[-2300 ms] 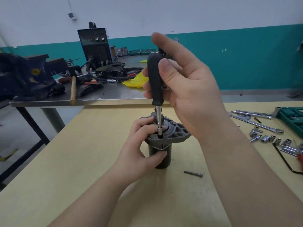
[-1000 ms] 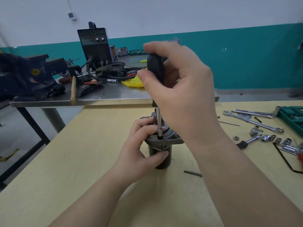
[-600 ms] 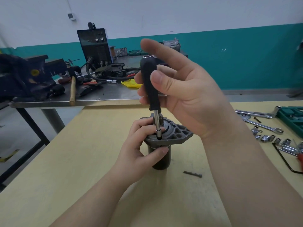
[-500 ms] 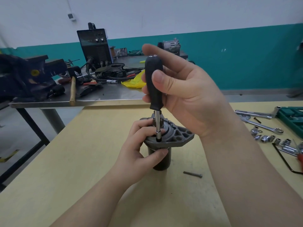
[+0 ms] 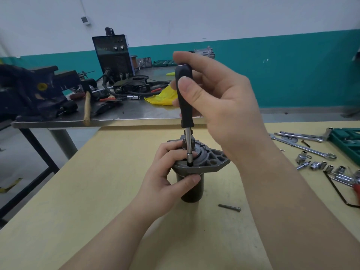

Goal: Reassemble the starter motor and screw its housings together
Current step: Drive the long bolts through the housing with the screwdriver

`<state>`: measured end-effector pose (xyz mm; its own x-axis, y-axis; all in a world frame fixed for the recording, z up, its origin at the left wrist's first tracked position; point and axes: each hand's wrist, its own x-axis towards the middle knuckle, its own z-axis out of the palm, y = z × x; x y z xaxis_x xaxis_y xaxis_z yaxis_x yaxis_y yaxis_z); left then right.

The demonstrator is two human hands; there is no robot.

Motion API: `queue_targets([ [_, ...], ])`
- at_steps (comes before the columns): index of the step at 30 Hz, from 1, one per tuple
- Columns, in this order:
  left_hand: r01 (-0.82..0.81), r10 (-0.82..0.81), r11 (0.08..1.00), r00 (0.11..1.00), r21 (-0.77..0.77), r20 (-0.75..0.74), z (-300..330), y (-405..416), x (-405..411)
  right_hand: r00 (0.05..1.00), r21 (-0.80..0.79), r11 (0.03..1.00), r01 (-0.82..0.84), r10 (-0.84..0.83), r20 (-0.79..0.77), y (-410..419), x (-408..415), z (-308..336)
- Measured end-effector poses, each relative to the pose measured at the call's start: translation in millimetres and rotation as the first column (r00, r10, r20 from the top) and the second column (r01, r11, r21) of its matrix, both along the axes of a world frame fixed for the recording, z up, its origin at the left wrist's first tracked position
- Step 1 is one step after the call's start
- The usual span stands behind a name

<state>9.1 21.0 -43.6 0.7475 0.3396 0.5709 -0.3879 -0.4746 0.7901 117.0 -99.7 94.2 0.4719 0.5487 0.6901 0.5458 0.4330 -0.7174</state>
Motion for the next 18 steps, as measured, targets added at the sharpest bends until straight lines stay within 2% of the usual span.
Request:
queue_targets([
  [1, 0.0, 0.0, 1.0, 1.0, 0.0, 0.0, 0.5, -0.2, 0.0, 1.0, -0.016, 1.0, 0.0, 0.0, 0.012, -1.5, 1.1, 0.6],
  [3, -0.004, 0.004, 1.0, 1.0, 0.005, -0.002, 1.1, -0.8, -0.1, 0.985, -0.015, 0.991, 0.131, -0.129, 0.113, -2.4, 2.5, 1.8],
  [7, -0.009, 0.009, 1.0, 1.0, 0.002, 0.0, -0.7, -1.8, -0.6, 0.832, 0.076, 0.883, 0.463, -0.462, 0.308, 4.3, -5.6, -1.9],
  [9, -0.014, 0.014, 1.0, 1.0, -0.009, -0.014, -1.4, -1.5, -0.5, 0.771, 0.115, 0.837, 0.534, -0.539, 0.341, 7.2, -9.9, -4.3],
  [11, -0.014, 0.014, 1.0, 1.0, -0.009, -0.007, -2.0, -0.9, 0.0, 0.85, 0.066, 0.895, 0.44, -0.439, 0.29, 6.9, -7.8, -2.8],
  [13, -0.021, 0.021, 1.0, 1.0, 0.003, 0.003, -1.9, -0.4, 0.6, 0.966, -0.022, 0.975, 0.221, -0.215, 0.142, 3.8, -2.8, 1.6],
  [14, -0.024, 0.024, 1.0, 1.0, 0.01, 0.004, -1.6, -0.2, 0.8, 0.991, -0.04, 0.992, 0.117, -0.114, 0.065, 1.5, -0.3, 3.3],
  [16, -0.027, 0.027, 0.999, 1.0, 0.017, 0.003, -1.3, -0.2, 1.5, 0.999, -0.047, 0.998, -0.039, 0.037, -0.038, -3.7, 4.1, 4.7],
  [18, -0.027, 0.026, 0.999, 1.0, 0.022, 0.006, -1.2, -0.1, 1.6, 0.989, -0.073, 0.988, -0.137, 0.133, -0.065, -7.5, 7.0, 5.0],
])
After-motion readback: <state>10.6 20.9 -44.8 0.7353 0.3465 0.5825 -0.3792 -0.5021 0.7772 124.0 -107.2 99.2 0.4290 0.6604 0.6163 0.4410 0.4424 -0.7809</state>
